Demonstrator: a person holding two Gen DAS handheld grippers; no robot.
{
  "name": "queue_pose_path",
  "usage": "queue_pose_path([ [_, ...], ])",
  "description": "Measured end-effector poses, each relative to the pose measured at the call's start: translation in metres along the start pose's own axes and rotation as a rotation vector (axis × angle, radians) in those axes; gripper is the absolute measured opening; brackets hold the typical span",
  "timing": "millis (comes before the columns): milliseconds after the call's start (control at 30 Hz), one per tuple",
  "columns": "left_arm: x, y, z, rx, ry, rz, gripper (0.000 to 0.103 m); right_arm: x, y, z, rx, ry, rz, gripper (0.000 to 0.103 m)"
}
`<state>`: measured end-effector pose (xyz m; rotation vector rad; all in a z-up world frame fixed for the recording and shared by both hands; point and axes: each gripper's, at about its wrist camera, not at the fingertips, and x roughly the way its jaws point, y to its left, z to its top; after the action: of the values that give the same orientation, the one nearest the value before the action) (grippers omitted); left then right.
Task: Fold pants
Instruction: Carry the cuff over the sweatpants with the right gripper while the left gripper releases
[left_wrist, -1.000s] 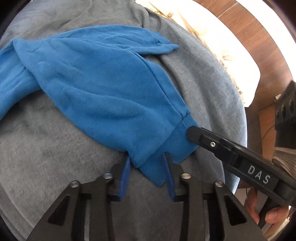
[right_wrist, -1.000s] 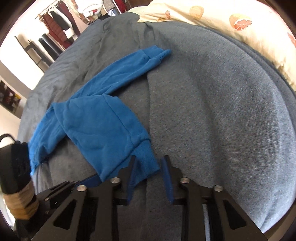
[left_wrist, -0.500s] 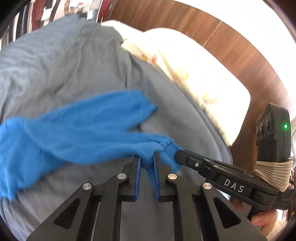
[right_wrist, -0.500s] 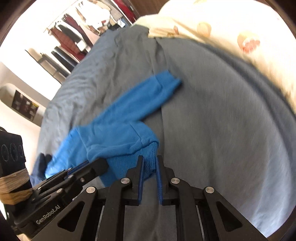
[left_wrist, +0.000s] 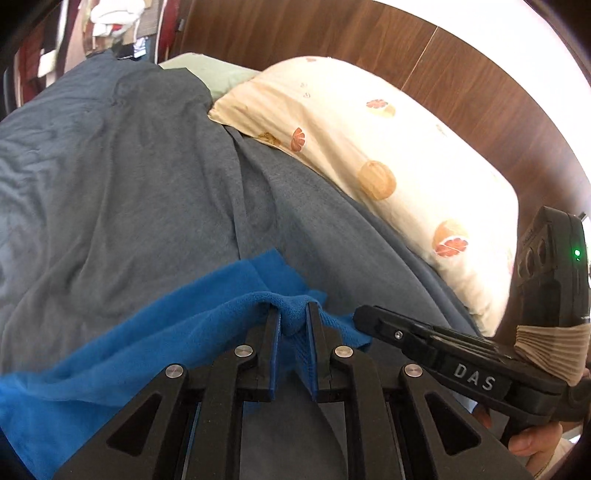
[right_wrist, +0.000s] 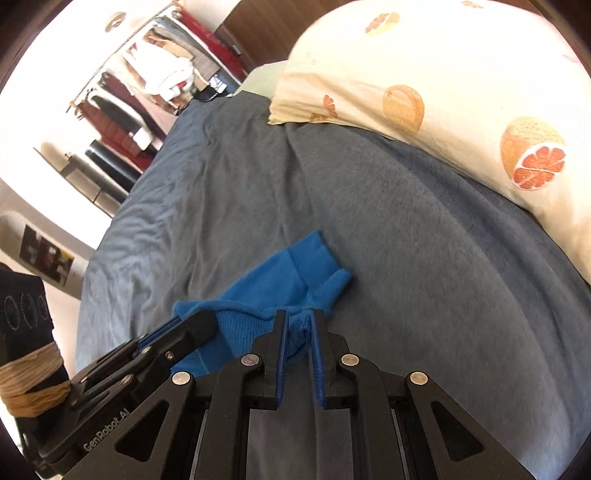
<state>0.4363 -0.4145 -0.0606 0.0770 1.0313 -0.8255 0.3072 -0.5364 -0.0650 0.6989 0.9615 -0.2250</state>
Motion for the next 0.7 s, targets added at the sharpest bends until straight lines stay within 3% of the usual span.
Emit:
queue_pose_path([
  [367, 0.062, 0.017, 0.025, 0.016, 0.094, 0.001, 0.014, 0.019, -0.016, 0.024, 0.016, -0.033, -0.092, 0.013],
  [633, 0.083, 0.023, 0.034, 0.049, 0.16, -0.007, 0.019, 0.024, -0.017, 0.02, 0.029, -0.009, -0.109, 0.013],
  [667, 0.082, 0.023, 0.035, 0.054, 0.164, -0.018, 0.024, 0.025, -0.016, 0.019, 0.035, -0.005, -0.106, 0.013],
  [700, 0.08, 0.023, 0.038, 0.061, 0.161, -0.034, 0.039, 0.026, -0.016, 0.018, 0.039, -0.003, -0.104, 0.013],
])
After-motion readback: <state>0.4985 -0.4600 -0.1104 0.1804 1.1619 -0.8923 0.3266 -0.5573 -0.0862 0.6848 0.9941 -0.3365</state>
